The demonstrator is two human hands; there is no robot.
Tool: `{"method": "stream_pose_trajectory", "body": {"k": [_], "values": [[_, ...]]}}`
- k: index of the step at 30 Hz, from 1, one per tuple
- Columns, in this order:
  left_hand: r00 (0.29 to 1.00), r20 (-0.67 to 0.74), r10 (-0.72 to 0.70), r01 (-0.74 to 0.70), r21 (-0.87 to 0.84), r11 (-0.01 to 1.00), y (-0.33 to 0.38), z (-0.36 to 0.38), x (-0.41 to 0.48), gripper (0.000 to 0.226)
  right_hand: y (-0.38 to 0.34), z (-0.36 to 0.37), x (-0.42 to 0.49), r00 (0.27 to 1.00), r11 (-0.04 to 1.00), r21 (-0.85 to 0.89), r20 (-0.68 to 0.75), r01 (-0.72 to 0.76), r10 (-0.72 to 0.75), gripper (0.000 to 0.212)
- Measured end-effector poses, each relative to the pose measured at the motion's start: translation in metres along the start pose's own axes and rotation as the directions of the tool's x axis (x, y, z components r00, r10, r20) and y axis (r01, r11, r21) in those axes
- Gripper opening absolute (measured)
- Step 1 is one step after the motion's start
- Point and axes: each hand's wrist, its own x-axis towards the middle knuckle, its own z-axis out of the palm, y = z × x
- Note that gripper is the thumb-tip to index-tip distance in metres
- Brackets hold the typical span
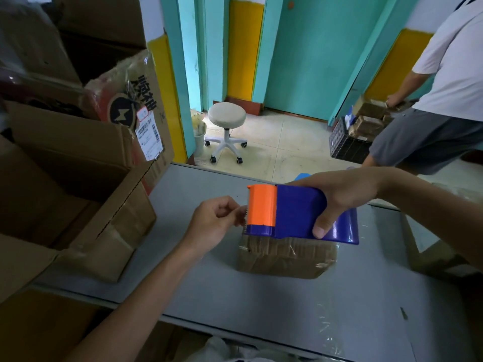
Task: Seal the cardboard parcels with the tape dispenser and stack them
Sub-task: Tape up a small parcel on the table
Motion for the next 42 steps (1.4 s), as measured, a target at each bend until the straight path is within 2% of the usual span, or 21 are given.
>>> {"method": "stream_pose_trajectory", "body": {"k": [3, 9, 17, 20, 22, 25, 30, 35, 38, 42], "values": [[0.998, 0.031, 0.049, -0.052, 0.100, 0.994, 0.010, -0.004, 0.004, 0.019, -0.004, -0.004, -0.007, 1.000, 1.000, 0.006, 0.018, -0.025, 0.025, 0.065], [0.998, 0.024, 0.065, -0.068, 0.137, 0.988, 0.008, -0.020, -0.002, 0.026, 0.002, -0.002, -0.022, 0.994, 0.994, 0.000, 0.017, -0.107, 0.107, 0.062], [0.999, -0.027, -0.044, 0.046, 0.071, 0.996, -0.019, -0.053, -0.019, 0.025, 0.023, -0.004, -0.061, 0.939, 0.939, -0.022, 0.026, -0.343, 0.343, 0.065], [0.997, -0.062, -0.039, 0.042, 0.037, 0.998, -0.023, -0.045, -0.016, 0.025, 0.030, -0.008, -0.056, 0.914, 0.914, -0.011, 0.017, -0.405, 0.406, 0.061], [0.996, -0.077, -0.040, 0.039, -0.007, 0.999, -0.022, -0.042, -0.013, 0.026, 0.031, -0.015, -0.052, 0.905, 0.905, 0.026, 0.037, -0.424, 0.423, 0.059], [0.998, -0.048, -0.050, 0.048, -0.035, 0.998, -0.019, -0.043, -0.008, 0.029, 0.032, -0.027, -0.044, 0.894, 0.896, 0.030, 0.089, -0.442, 0.438, 0.072], [0.997, -0.041, -0.060, 0.060, 0.013, 0.998, -0.017, -0.043, -0.012, 0.028, 0.041, -0.023, -0.019, 0.867, 0.876, 0.024, 0.153, -0.482, 0.474, 0.077], [0.993, -0.009, -0.119, 0.119, 0.001, 0.993, -0.025, -0.040, -0.023, 0.026, 0.049, -0.012, 0.002, 0.857, 0.875, -0.041, 0.186, -0.482, 0.481, 0.076], [0.996, -0.035, -0.081, 0.082, 0.038, 0.996, -0.023, -0.039, -0.023, 0.033, 0.050, -0.015, 0.004, 0.857, 0.875, -0.035, 0.184, -0.483, 0.481, 0.075], [0.998, -0.010, -0.057, 0.058, 0.106, 0.993, -0.018, -0.039, -0.021, 0.029, 0.048, -0.012, 0.003, 0.852, 0.870, -0.088, 0.172, -0.486, 0.494, 0.070]]}}
